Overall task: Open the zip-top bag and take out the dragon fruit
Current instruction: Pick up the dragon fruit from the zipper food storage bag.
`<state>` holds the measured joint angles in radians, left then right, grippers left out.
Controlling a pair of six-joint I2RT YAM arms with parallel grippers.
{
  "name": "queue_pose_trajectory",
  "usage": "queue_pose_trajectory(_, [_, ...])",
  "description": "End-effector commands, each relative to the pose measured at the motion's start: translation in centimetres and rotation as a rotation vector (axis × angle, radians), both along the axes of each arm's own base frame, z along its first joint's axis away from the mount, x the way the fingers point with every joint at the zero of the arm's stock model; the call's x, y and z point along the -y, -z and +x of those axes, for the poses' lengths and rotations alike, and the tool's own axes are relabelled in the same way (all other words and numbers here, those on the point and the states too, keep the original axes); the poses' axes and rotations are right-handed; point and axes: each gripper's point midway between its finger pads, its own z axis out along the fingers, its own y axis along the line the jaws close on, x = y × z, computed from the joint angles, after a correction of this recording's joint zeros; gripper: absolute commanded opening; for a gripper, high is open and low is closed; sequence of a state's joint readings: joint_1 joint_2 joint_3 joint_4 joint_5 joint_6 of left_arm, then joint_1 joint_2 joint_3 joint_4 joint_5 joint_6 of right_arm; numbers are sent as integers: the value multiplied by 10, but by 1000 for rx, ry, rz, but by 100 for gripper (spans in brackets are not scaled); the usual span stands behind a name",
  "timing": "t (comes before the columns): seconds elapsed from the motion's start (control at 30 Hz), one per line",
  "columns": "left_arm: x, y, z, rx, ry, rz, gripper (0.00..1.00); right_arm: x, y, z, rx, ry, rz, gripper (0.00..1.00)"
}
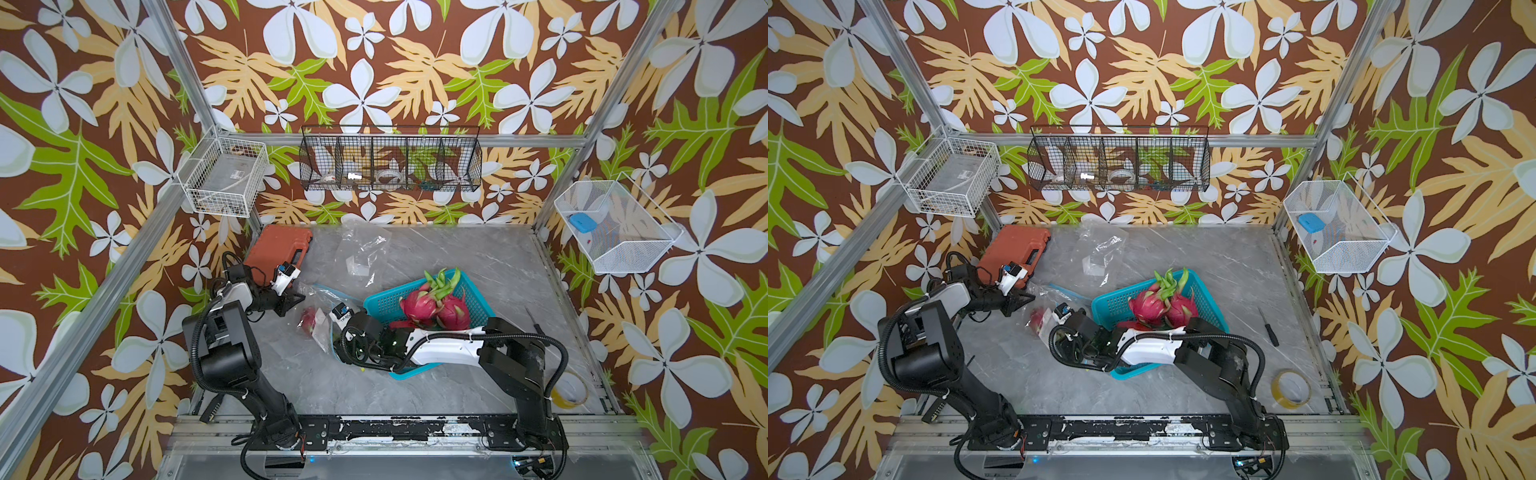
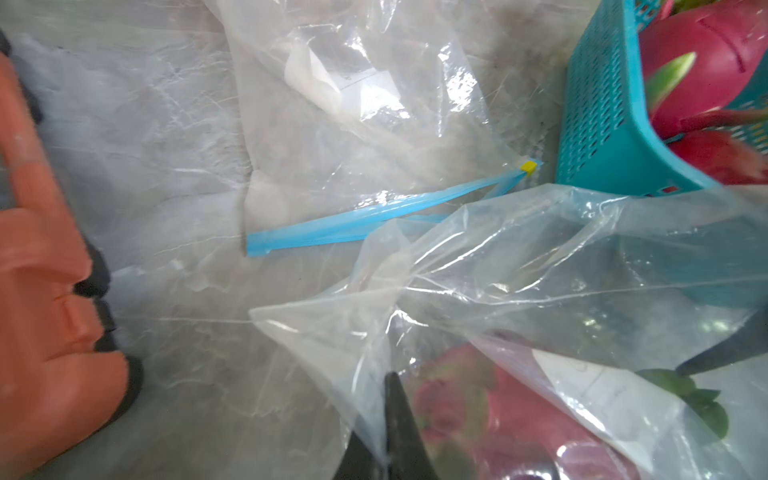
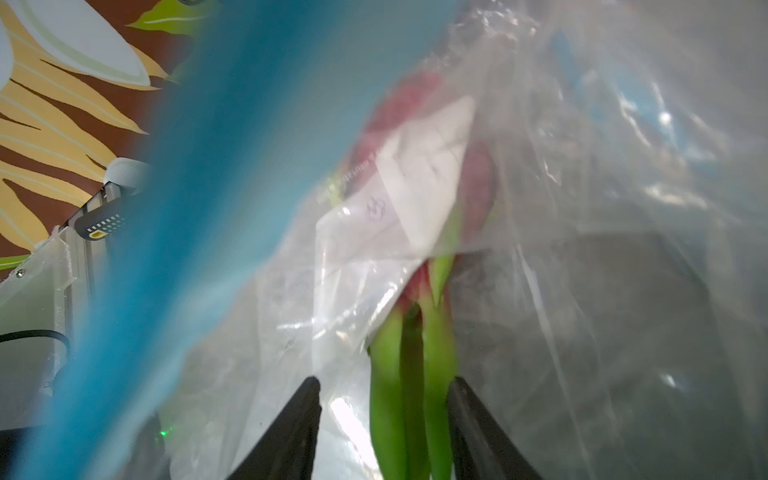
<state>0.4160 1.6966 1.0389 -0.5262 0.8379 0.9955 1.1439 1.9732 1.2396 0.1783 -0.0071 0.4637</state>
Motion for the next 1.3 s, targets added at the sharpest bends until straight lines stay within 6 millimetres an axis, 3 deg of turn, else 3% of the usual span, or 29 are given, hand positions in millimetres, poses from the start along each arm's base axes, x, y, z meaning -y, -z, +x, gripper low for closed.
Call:
queue_pose_trajectory(0.0, [-19, 9, 3, 42, -19, 162, 0, 7, -6, 10, 33, 63, 11, 47])
queue_pose_trajectory(0.1, [-22, 13, -1, 49, -2, 211, 0, 4, 2, 14, 20, 71, -3, 40])
queue_pose_trajectory(0.2, [-24, 15, -3, 47, 13, 232, 0, -2, 8, 15, 14, 64, -13, 42])
queue_pose_trajectory(0.4, [-27, 16, 1, 49, 17, 249, 0, -5, 8, 25, 13, 33, -11, 52])
queue_pose_trajectory(0.53, [-25, 12, 4, 56, 19, 243, 0, -25, 9, 14, -2, -106, -18, 67])
queue_pose_trajectory(0.73, [-22, 11, 5, 59, 26, 241, 0, -48, 10, 4, -34, -229, -16, 56])
queue_pose_trajectory(1.0, [-21, 15, 6, 51, 24, 243, 0, -45, 19, 11, -110, -208, 56, 28])
queue_pose_trajectory(1.17, [-23, 15, 6, 49, 22, 254, 0, -47, 33, 8, -145, -209, 70, 27])
queue_pose_trajectory(1.27, [-23, 15, 5, 50, 19, 261, 0, -49, 34, 6, -154, -209, 87, 39])
